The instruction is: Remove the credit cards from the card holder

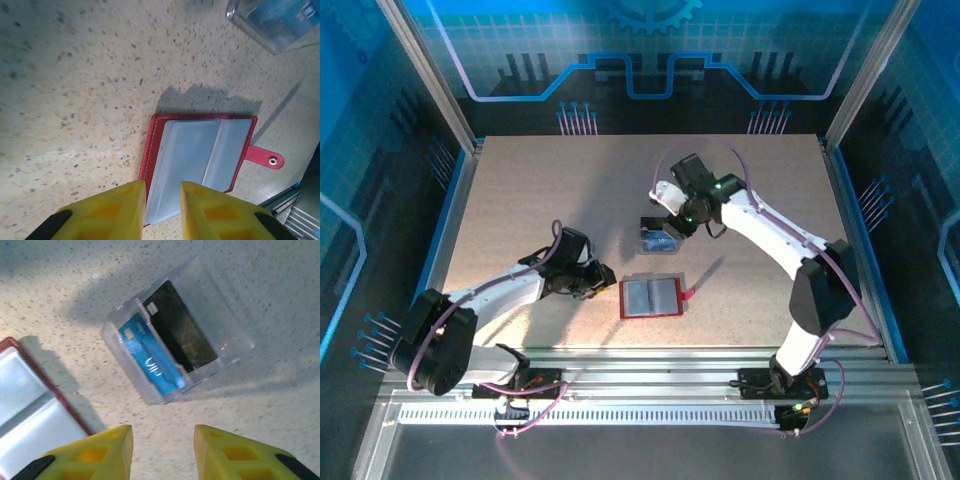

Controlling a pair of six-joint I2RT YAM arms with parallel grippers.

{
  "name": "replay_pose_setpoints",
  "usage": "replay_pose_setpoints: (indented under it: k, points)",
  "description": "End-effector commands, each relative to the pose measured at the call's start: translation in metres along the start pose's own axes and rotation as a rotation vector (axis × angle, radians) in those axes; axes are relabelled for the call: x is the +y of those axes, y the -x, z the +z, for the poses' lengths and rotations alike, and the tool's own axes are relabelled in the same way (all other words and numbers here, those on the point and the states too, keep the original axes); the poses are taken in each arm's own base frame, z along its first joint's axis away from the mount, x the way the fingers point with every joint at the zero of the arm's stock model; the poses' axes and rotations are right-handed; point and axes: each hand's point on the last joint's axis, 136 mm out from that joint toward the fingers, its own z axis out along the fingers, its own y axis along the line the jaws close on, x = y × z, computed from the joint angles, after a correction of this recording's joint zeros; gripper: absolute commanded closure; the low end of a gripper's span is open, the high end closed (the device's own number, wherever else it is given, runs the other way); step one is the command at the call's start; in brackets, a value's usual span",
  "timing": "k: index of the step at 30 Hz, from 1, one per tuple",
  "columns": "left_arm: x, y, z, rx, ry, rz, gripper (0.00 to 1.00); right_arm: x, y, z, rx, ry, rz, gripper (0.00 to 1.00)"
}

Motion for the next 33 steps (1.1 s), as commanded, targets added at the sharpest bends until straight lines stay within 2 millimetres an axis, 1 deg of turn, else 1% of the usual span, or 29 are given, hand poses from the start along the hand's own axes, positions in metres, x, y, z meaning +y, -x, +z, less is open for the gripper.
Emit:
replay_pose_setpoints:
  k: [1,3,6,8,10,13,17,19,23,25,29,33]
  points:
    - [-0.017,0.001,0.007,-0.001,-0.038,0.006,0.75,0.022,0.008,-0.011,-0.117,0.069,0.204,0.64]
    - [-0.018,-0.003,0.012,0.008,-0.038,0.011,0.75,0.03,0.002,-0.01,-0.136,0.096,0.277,0.65]
    - [-0.019,-0.008,0.019,0.025,-0.034,0.013,0.74,0.038,-0.01,-0.008,-0.134,0.127,0.405,0.7]
    - [-0.018,-0.01,0.023,0.035,-0.03,0.015,0.74,0.05,-0.013,-0.008,-0.143,0.185,0.475,0.72]
    - [-0.017,-0.01,0.026,0.036,-0.026,0.013,0.74,0.062,-0.015,-0.006,-0.154,0.237,0.526,0.72]
    - [-0.013,-0.01,0.029,0.037,-0.011,0.007,0.73,0.08,-0.022,-0.001,-0.132,0.304,0.593,0.72]
    - [-0.013,-0.01,0.033,0.039,-0.016,0.001,0.74,0.096,-0.028,0.004,-0.111,0.378,0.71,0.72]
    - [-0.012,-0.01,0.035,0.044,-0.015,-0.001,0.74,0.106,-0.029,0.008,-0.106,0.448,0.768,0.72]
    - [-0.009,-0.011,0.037,0.047,-0.001,-0.004,0.73,0.124,-0.03,0.017,-0.102,0.555,0.826,0.71]
    - [-0.007,-0.012,0.037,0.042,-0.001,-0.007,0.73,0.135,-0.036,0.027,-0.075,0.594,0.848,0.7]
    - [-0.004,-0.013,0.035,0.034,0.005,-0.013,0.74,0.15,-0.042,0.039,-0.031,0.608,0.853,0.69]
    - [0.001,-0.016,0.035,0.038,0.008,-0.02,0.81,0.159,-0.045,0.048,-0.011,0.621,0.861,0.69]
